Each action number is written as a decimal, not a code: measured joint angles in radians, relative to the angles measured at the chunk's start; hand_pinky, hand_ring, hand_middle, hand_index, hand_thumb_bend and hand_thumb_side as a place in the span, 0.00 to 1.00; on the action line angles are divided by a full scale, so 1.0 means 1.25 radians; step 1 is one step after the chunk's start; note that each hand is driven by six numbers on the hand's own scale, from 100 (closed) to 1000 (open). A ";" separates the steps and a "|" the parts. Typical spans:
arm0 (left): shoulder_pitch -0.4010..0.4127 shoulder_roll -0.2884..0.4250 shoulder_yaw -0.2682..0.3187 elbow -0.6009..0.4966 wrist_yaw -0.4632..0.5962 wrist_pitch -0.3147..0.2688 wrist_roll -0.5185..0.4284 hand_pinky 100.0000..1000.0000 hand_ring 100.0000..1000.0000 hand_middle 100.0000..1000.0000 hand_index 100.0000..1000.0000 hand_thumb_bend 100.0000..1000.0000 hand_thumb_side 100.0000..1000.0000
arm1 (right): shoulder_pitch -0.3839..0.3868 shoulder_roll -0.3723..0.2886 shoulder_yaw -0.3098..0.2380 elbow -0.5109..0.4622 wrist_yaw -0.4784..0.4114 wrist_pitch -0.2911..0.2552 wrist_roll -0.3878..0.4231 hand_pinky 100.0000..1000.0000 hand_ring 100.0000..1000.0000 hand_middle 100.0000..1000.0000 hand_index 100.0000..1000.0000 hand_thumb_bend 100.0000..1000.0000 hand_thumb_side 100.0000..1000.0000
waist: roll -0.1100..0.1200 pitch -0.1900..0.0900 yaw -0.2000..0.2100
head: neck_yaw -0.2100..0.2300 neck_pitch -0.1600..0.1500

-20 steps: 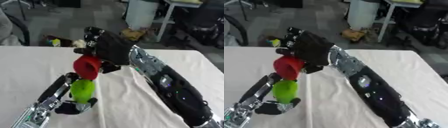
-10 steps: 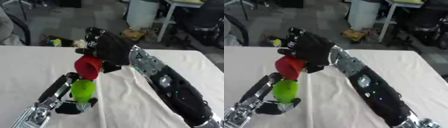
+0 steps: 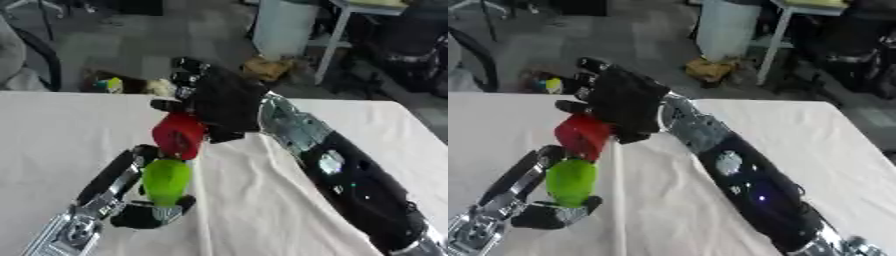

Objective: Pour the contents of one cup into another cup.

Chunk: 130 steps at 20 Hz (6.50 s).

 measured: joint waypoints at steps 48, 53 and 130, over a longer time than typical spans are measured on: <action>0.016 0.000 0.033 0.065 -0.052 -0.033 0.068 0.47 0.14 0.29 0.71 0.12 0.19 | 0.019 -0.019 -0.014 -0.004 -0.055 0.023 0.010 0.70 0.49 0.98 0.71 0.00 0.24 | 0.007 0.000 -0.013 | 0.006 0.000; 0.030 0.003 0.053 0.110 -0.099 -0.049 0.117 0.49 0.16 0.31 0.73 0.14 0.18 | 0.020 -0.021 -0.015 -0.014 -0.079 0.027 0.018 0.70 0.50 0.61 0.70 0.00 0.24 | 0.010 0.000 -0.013 | 0.006 0.000; 0.148 0.017 0.158 0.122 -0.110 -0.068 0.284 0.74 0.48 0.63 0.81 1.00 0.62 | 0.223 -0.065 -0.253 0.391 -0.841 0.222 0.154 0.89 1.00 0.43 0.76 0.84 0.67 | 0.039 0.000 0.006 | -0.004 0.000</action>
